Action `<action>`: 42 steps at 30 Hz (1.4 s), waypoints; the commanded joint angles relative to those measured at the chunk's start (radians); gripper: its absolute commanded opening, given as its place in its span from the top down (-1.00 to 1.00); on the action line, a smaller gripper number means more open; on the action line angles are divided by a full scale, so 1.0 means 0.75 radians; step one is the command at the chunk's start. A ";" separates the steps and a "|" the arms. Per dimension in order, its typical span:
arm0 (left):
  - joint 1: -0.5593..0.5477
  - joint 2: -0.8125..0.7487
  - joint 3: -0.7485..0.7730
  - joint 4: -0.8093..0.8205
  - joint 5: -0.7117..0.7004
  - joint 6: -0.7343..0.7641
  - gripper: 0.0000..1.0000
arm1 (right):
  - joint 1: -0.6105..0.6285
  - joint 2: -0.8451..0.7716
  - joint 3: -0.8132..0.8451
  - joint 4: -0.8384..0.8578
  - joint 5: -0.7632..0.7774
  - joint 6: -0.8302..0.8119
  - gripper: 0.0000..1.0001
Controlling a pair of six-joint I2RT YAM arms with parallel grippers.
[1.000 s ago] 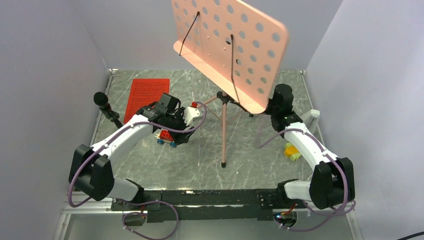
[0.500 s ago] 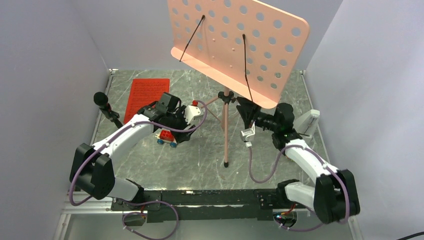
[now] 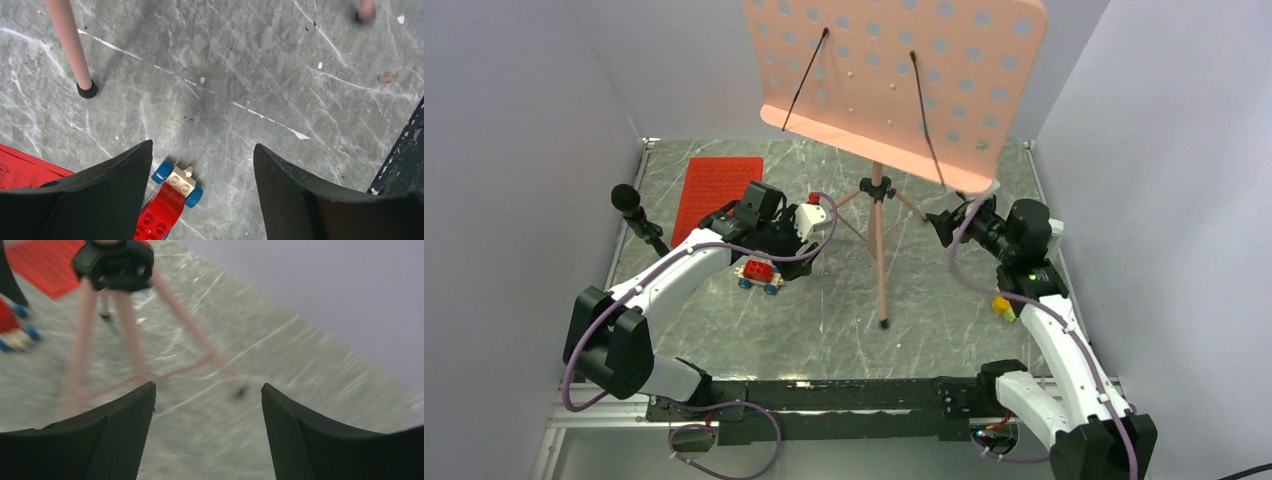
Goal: Pack up the instrument practice props
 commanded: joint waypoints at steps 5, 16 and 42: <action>-0.003 -0.040 0.000 0.077 0.071 -0.084 -0.57 | -0.123 0.194 0.075 0.002 -0.305 1.219 -0.58; -0.005 -0.023 0.003 0.048 0.034 -0.048 -0.56 | -0.149 0.372 0.048 0.158 -0.417 1.412 -0.50; -0.011 0.032 0.055 -0.047 -0.018 0.018 -0.57 | -0.239 0.734 0.126 0.783 -0.527 2.040 -0.79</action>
